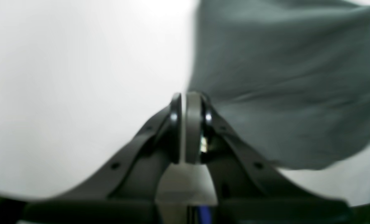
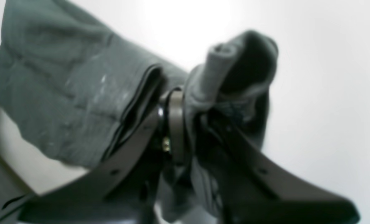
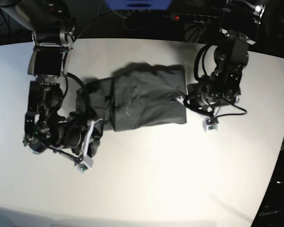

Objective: Fold the T-shirt properly
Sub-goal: 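Grasp the strip's end with the right gripper and lift it toward the left gripper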

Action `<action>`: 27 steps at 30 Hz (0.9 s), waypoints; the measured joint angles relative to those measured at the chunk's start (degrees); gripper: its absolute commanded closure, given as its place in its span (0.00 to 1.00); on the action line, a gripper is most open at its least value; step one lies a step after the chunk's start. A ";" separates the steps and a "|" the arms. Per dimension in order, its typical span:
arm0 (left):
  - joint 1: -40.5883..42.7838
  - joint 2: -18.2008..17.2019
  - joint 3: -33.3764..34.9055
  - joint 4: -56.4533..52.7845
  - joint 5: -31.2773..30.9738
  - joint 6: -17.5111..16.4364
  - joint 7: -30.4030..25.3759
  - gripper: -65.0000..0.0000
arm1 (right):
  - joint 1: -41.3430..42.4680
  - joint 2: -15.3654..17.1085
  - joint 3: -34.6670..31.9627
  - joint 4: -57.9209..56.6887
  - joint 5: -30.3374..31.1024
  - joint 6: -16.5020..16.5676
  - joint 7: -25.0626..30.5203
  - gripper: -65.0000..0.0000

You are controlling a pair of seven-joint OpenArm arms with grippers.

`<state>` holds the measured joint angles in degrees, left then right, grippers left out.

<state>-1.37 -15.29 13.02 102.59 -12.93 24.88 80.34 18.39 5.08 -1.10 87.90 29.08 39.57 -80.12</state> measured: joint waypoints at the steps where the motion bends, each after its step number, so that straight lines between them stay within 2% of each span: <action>1: 0.90 0.02 -1.22 0.00 0.11 0.26 0.35 0.95 | -0.13 0.24 0.07 0.85 0.00 -0.02 -0.04 0.99; 7: 0.26 -0.22 -4.17 -1.53 -0.11 0.22 0.04 0.95 | -1.05 -0.20 -0.02 1.03 0.04 0.02 -0.24 0.99; 13: 0.20 -0.24 -4.02 -9.51 -0.11 0.22 0.00 0.95 | -1.62 -0.04 0.02 1.36 0.04 0.02 -0.31 0.99; 16: -1.73 -0.02 -3.91 -12.22 -0.31 0.20 -3.21 0.95 | -1.60 -0.04 0.00 2.45 -0.13 0.02 -0.31 0.99; 18: -1.97 0.04 -3.69 -12.72 -0.33 0.20 -3.43 0.95 | -1.60 0.13 -0.02 4.31 0.00 0.02 -0.33 0.99; 22: -3.45 -0.13 -0.90 -14.12 0.28 0.22 -4.94 0.95 | -3.26 0.00 -3.08 8.41 0.00 0.04 -0.28 0.99; 27: -5.79 1.14 0.96 -16.70 0.83 0.26 -6.05 0.95 | -4.98 -2.43 -7.30 12.35 0.85 0.02 0.42 0.99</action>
<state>-7.16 -14.15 13.98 85.89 -12.10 25.15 74.28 13.41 2.66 -8.40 100.25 29.93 39.59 -79.70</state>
